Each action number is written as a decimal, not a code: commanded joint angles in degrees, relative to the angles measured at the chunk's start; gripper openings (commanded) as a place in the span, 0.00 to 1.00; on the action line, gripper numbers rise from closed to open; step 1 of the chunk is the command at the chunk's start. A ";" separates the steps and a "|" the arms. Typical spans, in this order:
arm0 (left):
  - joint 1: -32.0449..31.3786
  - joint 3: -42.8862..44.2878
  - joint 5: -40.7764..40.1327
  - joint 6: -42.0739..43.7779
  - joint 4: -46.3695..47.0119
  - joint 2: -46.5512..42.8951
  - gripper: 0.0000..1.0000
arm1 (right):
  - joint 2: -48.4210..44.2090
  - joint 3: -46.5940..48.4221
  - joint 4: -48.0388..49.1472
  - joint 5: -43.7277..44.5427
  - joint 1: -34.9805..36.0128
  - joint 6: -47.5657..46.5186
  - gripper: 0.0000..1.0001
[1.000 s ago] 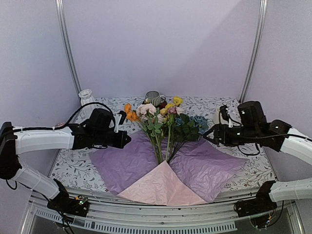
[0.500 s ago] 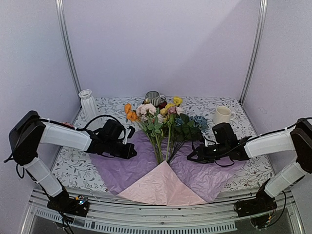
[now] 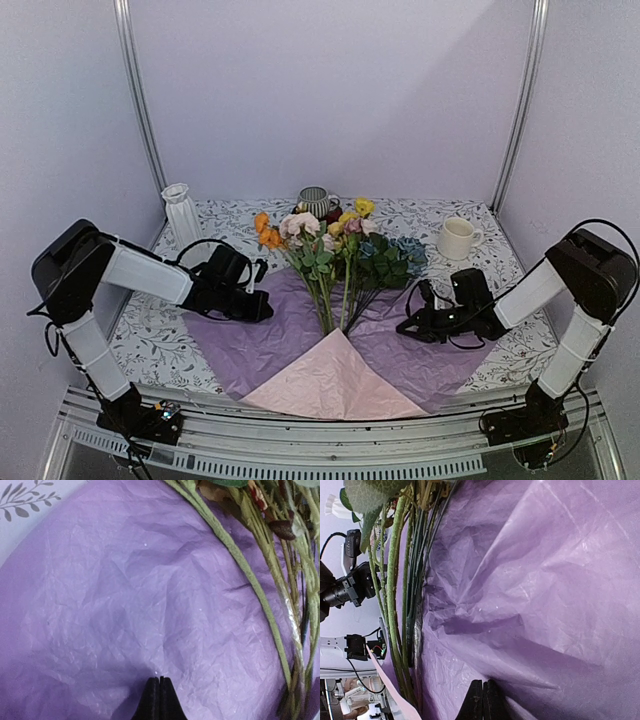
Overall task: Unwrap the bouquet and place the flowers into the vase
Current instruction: Adjust the 1/4-folded wrapping paper at the center of the board, then unfold the 1/4-folded wrapping paper from the folded wrapping paper.
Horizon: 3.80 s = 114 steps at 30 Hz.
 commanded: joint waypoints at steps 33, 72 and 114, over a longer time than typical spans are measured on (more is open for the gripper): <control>1.62 -2.44 10.47 1.90 -0.46 -13.00 0.01 | -21.41 -1.58 -19.39 13.21 -6.25 -4.18 0.05; -34.45 -4.96 15.46 -7.01 -25.06 -25.31 0.00 | -14.24 8.30 -19.84 2.11 15.97 -13.07 0.04; -24.33 -4.52 -15.32 -12.86 -8.43 -30.20 0.20 | -16.59 17.83 -30.16 31.61 41.02 -7.70 0.11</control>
